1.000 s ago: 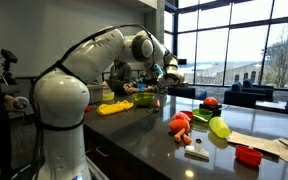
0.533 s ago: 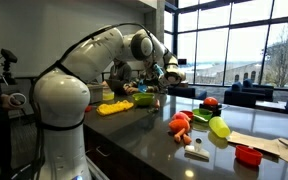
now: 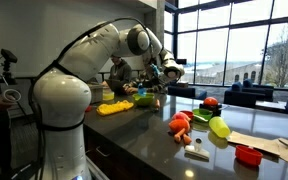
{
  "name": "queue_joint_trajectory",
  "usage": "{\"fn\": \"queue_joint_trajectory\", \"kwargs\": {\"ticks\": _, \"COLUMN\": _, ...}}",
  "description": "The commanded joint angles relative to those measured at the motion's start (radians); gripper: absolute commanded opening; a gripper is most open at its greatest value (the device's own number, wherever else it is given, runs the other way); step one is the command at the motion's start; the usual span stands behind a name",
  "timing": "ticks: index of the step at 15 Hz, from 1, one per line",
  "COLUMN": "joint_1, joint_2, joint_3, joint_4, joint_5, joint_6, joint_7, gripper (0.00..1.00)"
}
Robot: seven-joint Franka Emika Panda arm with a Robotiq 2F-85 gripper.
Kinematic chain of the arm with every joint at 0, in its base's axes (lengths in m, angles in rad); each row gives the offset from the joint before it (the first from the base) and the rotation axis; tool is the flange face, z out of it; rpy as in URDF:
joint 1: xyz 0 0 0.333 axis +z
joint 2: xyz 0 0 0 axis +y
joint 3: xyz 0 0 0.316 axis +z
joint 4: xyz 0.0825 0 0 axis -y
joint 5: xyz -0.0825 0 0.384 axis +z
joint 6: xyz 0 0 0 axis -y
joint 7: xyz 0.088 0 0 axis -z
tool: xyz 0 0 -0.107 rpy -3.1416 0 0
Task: Pick up the blue bowl, then pour its contents into the green bowl
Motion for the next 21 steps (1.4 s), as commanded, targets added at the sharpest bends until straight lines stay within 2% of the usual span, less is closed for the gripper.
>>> {"fn": "queue_joint_trajectory", "kwargs": {"ticks": 1, "joint_1": 0.038, "joint_2": -0.098, "joint_3": -0.037, "joint_4": -0.099, "joint_5": -0.120, "joint_6": 0.037, "joint_7": -0.024, "gripper": 0.01}}
{"fn": "queue_joint_trajectory", "kwargs": {"ticks": 5, "joint_1": 0.072, "joint_2": -0.171, "joint_3": -0.050, "joint_4": -0.142, "joint_5": -0.298, "joint_6": 0.073, "joint_7": -0.041, "gripper": 0.01}}
{"fn": "queue_joint_trajectory", "kwargs": {"ticks": 11, "joint_1": 0.095, "joint_2": -0.276, "joint_3": -0.030, "joint_4": -0.193, "joint_5": -0.440, "joint_6": 0.152, "joint_7": -0.051, "gripper": 0.01}}
{"fn": "queue_joint_trajectory", "kwargs": {"ticks": 14, "joint_1": 0.121, "joint_2": -0.328, "joint_3": -0.040, "joint_4": -0.233, "joint_5": -0.604, "joint_6": 0.214, "joint_7": -0.031, "gripper": 0.01}}
{"fn": "queue_joint_trajectory", "kwargs": {"ticks": 17, "joint_1": 0.128, "joint_2": -0.375, "joint_3": -0.047, "joint_4": -0.306, "joint_5": -0.740, "joint_6": 0.293, "joint_7": -0.011, "gripper": 0.01}}
{"fn": "queue_joint_trajectory", "kwargs": {"ticks": 21, "joint_1": 0.117, "joint_2": -0.423, "joint_3": -0.053, "joint_4": -0.416, "joint_5": -0.843, "joint_6": 0.382, "joint_7": 0.026, "gripper": 0.01}}
